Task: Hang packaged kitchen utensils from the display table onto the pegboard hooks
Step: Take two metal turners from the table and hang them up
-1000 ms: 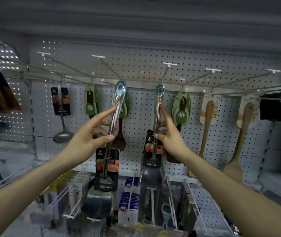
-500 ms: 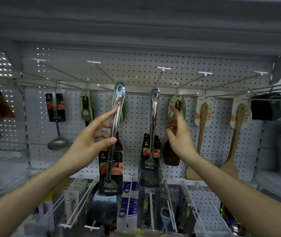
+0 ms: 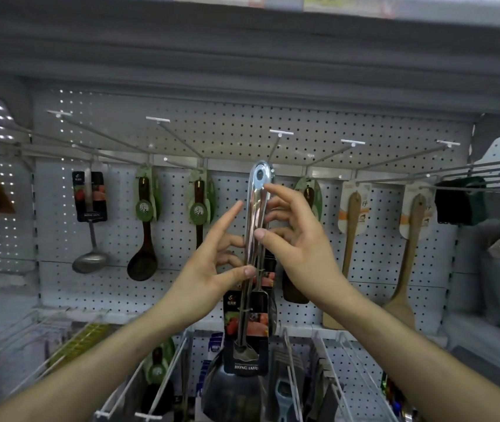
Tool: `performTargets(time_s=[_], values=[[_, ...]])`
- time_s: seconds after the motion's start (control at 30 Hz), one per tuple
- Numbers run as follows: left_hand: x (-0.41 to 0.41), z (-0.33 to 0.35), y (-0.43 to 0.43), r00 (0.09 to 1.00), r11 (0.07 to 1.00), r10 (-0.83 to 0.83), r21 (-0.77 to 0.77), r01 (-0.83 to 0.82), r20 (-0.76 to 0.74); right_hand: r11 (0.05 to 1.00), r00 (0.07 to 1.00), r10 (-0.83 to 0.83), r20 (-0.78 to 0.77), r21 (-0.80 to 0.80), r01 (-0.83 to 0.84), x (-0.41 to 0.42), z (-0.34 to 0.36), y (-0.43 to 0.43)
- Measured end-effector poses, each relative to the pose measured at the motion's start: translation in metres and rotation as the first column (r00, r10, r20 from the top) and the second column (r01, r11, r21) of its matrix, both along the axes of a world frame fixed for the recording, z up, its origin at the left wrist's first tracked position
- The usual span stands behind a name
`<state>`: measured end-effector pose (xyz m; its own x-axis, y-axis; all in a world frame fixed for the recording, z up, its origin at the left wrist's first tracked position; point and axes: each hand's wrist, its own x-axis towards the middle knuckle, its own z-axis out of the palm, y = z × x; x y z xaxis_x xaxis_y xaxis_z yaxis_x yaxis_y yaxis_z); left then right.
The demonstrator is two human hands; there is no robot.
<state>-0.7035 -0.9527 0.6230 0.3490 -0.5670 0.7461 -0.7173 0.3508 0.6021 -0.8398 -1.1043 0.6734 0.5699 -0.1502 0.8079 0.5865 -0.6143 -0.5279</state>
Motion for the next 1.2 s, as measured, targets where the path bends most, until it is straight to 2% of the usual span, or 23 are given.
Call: performTargets(time_s=[0.13,0.37,0.6,0.9,1.07,1.2], values=[[-0.006,-0.002,-0.005,1.0,1.0,-0.019,-0.014,0.019,-0.02,0.996,0.997,0.053,-0.051,0.071,-0.049,-0.003,0.0,-0.002],[-0.011,-0.009,-0.007,0.997,0.997,-0.065,-0.035,0.063,-0.044,0.995,0.994,0.077,-0.082,0.073,-0.071,-0.004,-0.002,0.0],[-0.016,0.002,-0.012,0.998,0.999,-0.045,-0.032,0.044,-0.036,0.996,1.0,0.017,0.001,0.091,-0.017,-0.002,0.004,0.001],[0.003,-0.032,0.001,0.999,0.982,-0.045,0.184,0.049,-0.025,0.994,0.998,-0.046,-0.037,0.098,0.049,0.01,0.002,-0.009],[0.015,-0.066,0.004,0.991,0.947,0.022,0.314,-0.062,0.131,0.988,0.998,-0.049,-0.045,0.145,0.055,0.026,0.001,-0.019],[0.026,-0.079,-0.001,0.968,0.917,0.113,0.351,-0.188,0.224,0.978,0.994,-0.105,-0.033,0.178,0.11,0.045,-0.005,-0.026]])
